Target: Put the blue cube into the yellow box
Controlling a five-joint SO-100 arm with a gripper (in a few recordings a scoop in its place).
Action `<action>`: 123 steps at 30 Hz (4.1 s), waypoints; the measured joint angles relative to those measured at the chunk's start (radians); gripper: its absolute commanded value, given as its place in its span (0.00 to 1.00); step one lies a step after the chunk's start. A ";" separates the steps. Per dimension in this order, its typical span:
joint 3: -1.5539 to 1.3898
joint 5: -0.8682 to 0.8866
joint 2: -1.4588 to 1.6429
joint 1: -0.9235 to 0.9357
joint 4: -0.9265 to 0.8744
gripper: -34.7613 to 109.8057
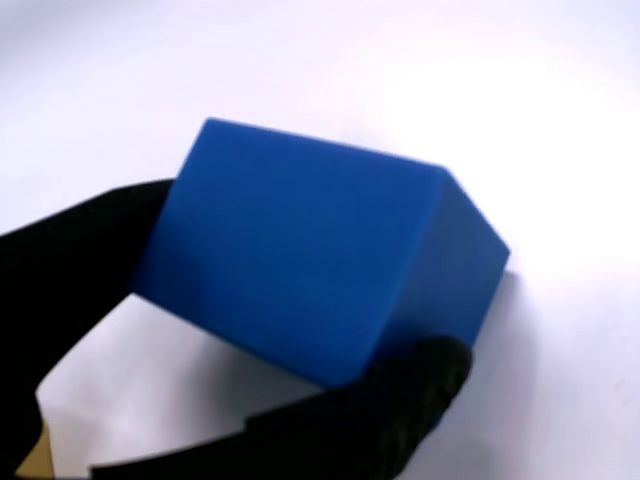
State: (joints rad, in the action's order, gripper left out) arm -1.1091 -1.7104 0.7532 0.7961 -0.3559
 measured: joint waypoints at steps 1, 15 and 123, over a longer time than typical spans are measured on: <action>-0.002 -0.005 0.002 0.000 0.000 0.47; -0.080 -0.028 0.069 0.000 0.009 0.46; -1.485 -0.100 1.319 -0.057 0.241 0.51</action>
State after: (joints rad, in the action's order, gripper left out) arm -2.5940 -1.8101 2.0724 0.7394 -0.1150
